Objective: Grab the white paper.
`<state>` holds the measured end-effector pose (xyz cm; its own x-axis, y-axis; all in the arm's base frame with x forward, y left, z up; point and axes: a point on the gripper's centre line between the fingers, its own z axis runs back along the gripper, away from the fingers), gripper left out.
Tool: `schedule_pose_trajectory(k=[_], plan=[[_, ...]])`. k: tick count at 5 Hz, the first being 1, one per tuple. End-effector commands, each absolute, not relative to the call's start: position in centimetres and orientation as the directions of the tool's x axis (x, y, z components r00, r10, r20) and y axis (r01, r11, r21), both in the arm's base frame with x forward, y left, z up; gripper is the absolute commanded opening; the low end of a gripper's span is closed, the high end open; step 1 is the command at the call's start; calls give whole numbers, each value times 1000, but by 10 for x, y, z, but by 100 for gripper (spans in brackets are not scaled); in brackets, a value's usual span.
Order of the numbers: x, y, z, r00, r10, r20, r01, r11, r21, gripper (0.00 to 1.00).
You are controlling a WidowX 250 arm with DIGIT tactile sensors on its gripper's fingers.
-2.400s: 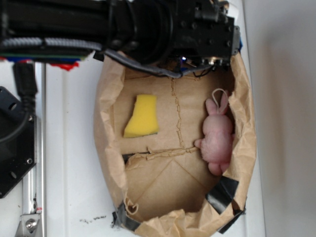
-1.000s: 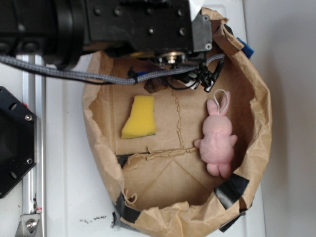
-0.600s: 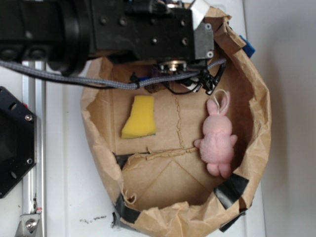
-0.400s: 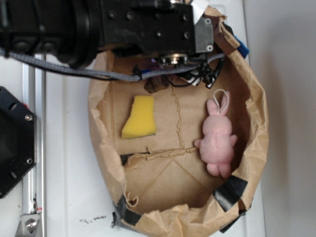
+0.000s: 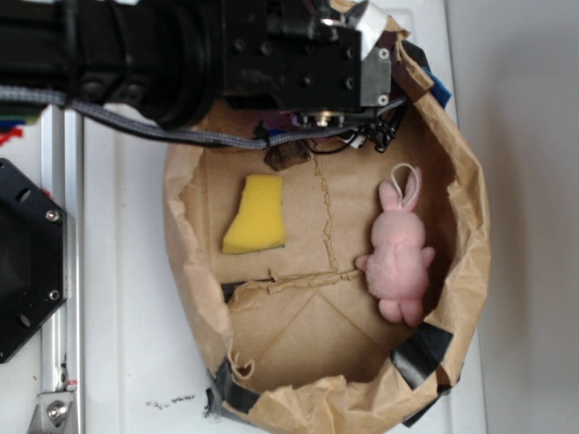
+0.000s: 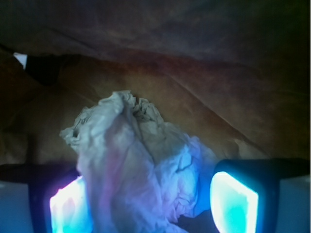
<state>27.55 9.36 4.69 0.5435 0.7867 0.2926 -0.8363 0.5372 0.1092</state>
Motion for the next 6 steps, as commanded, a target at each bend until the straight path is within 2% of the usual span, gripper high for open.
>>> schedule_pose_trajectory(k=[1,2,3,4,6], plan=[[275,90,40,553,772,314,-829,547,115,100],[272,89,34,552,775,307,-831,542,125,100],[254,84,29,543,783,304,-836,537,112,0],[238,72,30,541,785,303,-837,537,102,0],[221,60,32,542,783,306,-835,543,90,0]])
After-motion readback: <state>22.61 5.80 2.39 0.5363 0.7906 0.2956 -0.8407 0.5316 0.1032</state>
